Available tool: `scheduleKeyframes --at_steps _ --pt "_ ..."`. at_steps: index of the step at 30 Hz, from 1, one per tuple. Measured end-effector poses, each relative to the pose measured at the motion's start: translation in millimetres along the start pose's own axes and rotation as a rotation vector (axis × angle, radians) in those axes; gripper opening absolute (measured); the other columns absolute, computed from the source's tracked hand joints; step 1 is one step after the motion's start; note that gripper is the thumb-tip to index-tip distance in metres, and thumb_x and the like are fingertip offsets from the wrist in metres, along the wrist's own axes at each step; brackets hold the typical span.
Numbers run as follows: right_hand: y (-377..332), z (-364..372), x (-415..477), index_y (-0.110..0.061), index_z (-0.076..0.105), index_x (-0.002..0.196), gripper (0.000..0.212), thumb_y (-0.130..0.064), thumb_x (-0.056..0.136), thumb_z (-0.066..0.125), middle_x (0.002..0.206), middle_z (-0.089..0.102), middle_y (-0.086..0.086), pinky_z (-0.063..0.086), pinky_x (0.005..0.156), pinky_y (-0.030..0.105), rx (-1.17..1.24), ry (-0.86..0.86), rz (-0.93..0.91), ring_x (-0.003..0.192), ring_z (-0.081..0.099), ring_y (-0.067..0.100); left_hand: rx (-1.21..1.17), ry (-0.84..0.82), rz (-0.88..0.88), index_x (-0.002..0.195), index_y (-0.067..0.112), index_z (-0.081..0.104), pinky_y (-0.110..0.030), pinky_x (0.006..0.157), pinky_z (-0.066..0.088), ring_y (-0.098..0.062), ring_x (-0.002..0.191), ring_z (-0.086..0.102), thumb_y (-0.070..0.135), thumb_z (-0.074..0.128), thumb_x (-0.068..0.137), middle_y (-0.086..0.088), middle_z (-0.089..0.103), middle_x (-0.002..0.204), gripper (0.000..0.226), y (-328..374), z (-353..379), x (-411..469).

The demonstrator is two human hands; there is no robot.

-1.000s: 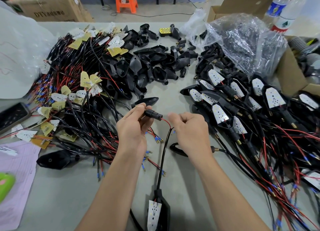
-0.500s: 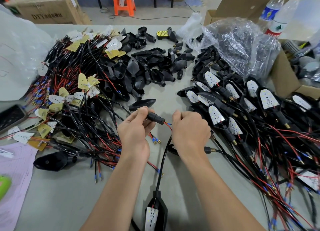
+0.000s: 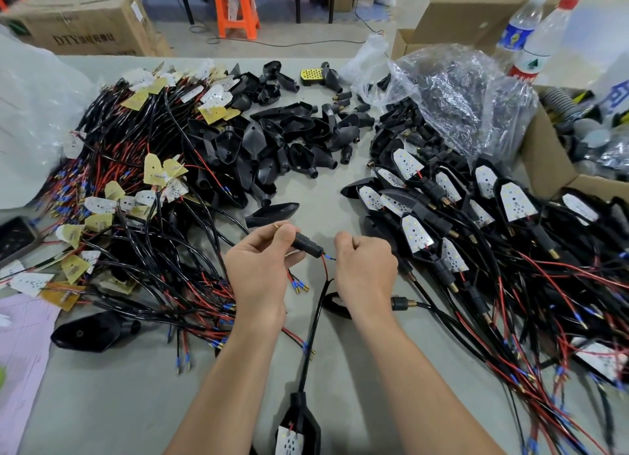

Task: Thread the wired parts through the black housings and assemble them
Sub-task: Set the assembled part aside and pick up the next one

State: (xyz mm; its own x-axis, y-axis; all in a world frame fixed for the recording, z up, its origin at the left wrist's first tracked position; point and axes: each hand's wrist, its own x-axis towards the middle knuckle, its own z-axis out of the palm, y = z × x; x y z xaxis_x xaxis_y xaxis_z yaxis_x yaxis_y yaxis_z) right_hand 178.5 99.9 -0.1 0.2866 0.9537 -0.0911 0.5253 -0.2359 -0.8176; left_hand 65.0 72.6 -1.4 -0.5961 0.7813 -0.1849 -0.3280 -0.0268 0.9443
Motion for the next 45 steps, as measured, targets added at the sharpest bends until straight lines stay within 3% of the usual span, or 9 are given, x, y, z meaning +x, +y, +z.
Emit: scheduleKeyframes --at_steps 6,13,19,23,28,31,35,41,45 --pt "-6.4 -2.9 6.0 -0.012 0.034 0.045 0.054 -0.030 0.093 0.053 0.045 0.036 0.002 0.032 0.058 0.038 -0.077 0.012 -0.012 0.051 0.036 0.027 -0.147 0.037 -0.163 0.086 0.007 0.074 -0.017 0.057 0.056 -0.010 0.065 0.072 0.011 0.073 0.094 -0.005 0.077 0.079 0.008 0.0 0.8 2.3" --pt "-13.6 3.0 -0.7 -0.012 0.042 0.046 0.054 -0.032 0.096 0.049 0.052 0.050 0.006 0.041 0.062 0.039 -0.084 0.002 0.001 0.061 0.048 0.035 -0.061 0.079 0.058 0.080 0.014 0.077 -0.020 0.058 0.058 -0.010 0.064 0.071 0.003 0.075 0.091 0.002 0.075 0.070 0.016 -0.6 3.7 -2.6" --pt "-9.9 4.4 -4.7 -0.013 0.036 0.046 0.056 -0.035 0.096 0.049 0.048 0.043 0.004 0.036 0.057 0.039 0.046 -0.070 -0.009 0.052 0.042 0.025 -0.016 0.042 0.001 0.082 0.009 0.074 -0.024 0.060 0.060 -0.013 0.064 0.072 0.005 0.075 0.091 0.000 0.074 0.068 0.010 -8.2 6.1 -7.0" --pt "0.9 -6.6 -3.8 -0.011 0.059 0.068 0.041 -0.045 0.090 0.052 0.056 0.059 0.004 0.045 0.055 0.036 0.123 -0.239 -0.057 0.056 0.058 0.021 -0.063 0.100 -0.042 0.080 0.010 0.074 -0.023 0.059 0.059 -0.012 0.061 0.070 0.007 0.075 0.092 -0.001 0.071 0.065 0.013 -4.2 -0.1 2.9" --pt "4.1 -24.7 -2.0 -0.024 0.072 0.072 0.010 -0.019 0.079 0.068 0.065 0.073 0.004 0.049 0.054 0.033 0.343 -0.372 -0.043 0.069 0.071 0.038 -0.087 0.145 -0.043 0.080 0.011 0.076 -0.022 0.060 0.058 -0.013 0.061 0.069 0.011 0.077 0.091 -0.001 0.071 0.066 0.012 0.2 -10.9 9.7" --pt "3.2 -26.8 -6.9 -0.023 0.073 0.068 0.014 -0.017 0.080 0.071 0.055 0.069 0.000 0.043 0.049 0.016 0.227 -0.307 -0.136 0.047 0.059 0.010 -0.078 0.133 -0.027 0.081 0.011 0.076 -0.023 0.060 0.058 -0.014 0.063 0.071 0.011 0.077 0.091 -0.002 0.072 0.069 0.010 -2.7 -8.8 5.0" --pt "-1.9 -25.3 -9.3 -0.025 0.073 0.064 0.017 -0.018 0.079 0.073 0.054 0.068 -0.004 0.037 0.049 0.011 0.114 -0.361 -0.214 0.045 0.054 0.003 -0.077 0.115 -0.030 0.083 0.008 0.074 -0.024 0.059 0.059 -0.013 0.062 0.071 0.009 0.077 0.091 -0.002 0.072 0.067 0.008 -7.0 -8.6 -0.5" --pt "-3.7 -27.4 -10.4 -0.012 0.077 0.073 0.018 -0.022 0.085 0.068 0.076 0.072 0.022 0.040 0.059 0.037 0.402 -0.547 -0.059 0.062 0.057 0.024 -0.129 0.103 -0.090 0.079 0.010 0.076 -0.021 0.058 0.058 -0.014 0.062 0.070 0.010 0.076 0.091 -0.006 0.073 0.071 0.013 2.7 -16.1 6.1" --pt "-1.9 -24.7 -11.2 -0.005 0.075 0.069 0.022 -0.008 0.090 0.068 0.070 0.070 0.019 0.045 0.055 0.029 0.474 -0.568 -0.080 0.058 0.063 0.018 -0.133 0.062 -0.083 0.076 0.015 0.078 -0.021 0.059 0.057 -0.014 0.065 0.071 0.012 0.076 0.092 -0.008 0.074 0.076 0.016 6.2 -14.9 3.5"
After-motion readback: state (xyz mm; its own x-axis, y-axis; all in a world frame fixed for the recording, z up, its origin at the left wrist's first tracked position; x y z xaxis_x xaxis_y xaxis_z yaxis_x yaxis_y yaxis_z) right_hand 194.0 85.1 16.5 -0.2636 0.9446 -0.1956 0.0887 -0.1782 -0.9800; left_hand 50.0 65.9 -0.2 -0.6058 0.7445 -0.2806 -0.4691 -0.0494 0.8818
